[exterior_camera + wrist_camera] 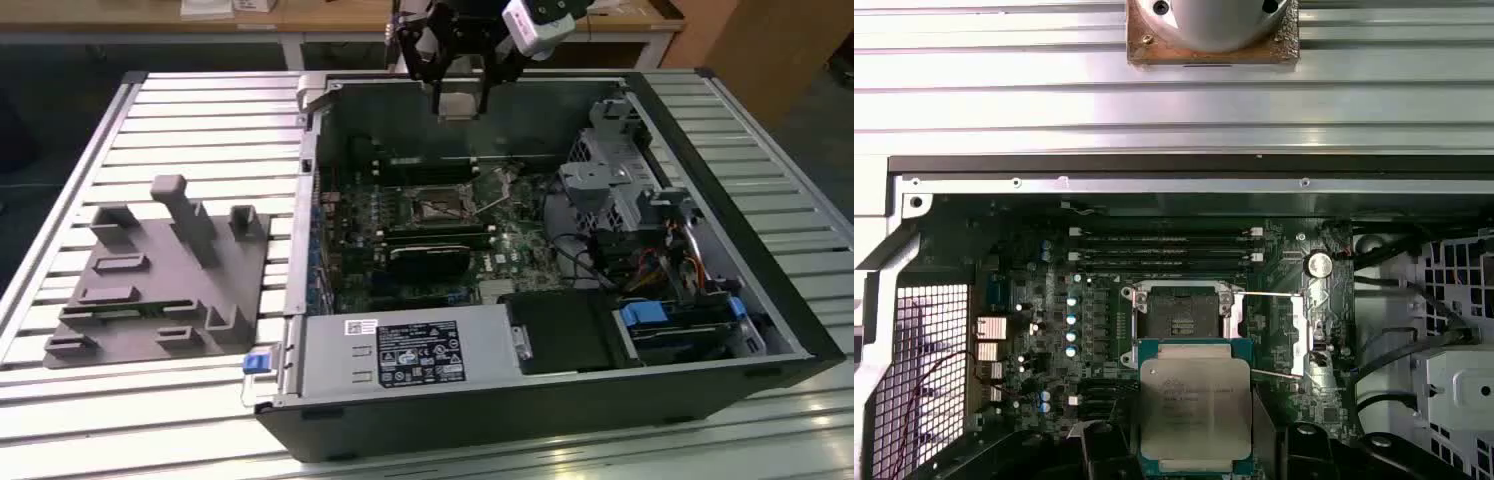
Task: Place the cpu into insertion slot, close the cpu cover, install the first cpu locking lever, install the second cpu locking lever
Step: 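Place the cpu into insertion slot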
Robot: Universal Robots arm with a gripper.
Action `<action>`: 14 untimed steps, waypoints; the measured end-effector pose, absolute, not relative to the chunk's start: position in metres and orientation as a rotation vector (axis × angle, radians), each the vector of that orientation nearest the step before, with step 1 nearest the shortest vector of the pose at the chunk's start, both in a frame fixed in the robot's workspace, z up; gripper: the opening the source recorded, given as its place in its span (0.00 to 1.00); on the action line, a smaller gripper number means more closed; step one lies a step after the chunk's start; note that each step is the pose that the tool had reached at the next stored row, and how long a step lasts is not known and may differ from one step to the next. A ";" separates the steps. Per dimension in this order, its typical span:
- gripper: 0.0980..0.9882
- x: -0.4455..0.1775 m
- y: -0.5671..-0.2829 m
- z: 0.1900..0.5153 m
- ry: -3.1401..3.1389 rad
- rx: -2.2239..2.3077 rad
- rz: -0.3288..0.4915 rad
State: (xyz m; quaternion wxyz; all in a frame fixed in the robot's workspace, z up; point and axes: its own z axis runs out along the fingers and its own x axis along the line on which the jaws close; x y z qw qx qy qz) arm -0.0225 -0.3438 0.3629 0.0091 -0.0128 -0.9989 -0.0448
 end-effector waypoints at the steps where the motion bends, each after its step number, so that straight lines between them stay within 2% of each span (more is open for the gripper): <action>1: 0.49 -0.022 -0.344 0.363 -3.120 -0.040 -0.140; 14: 0.49 -0.022 -0.344 0.360 -3.120 -0.040 -0.140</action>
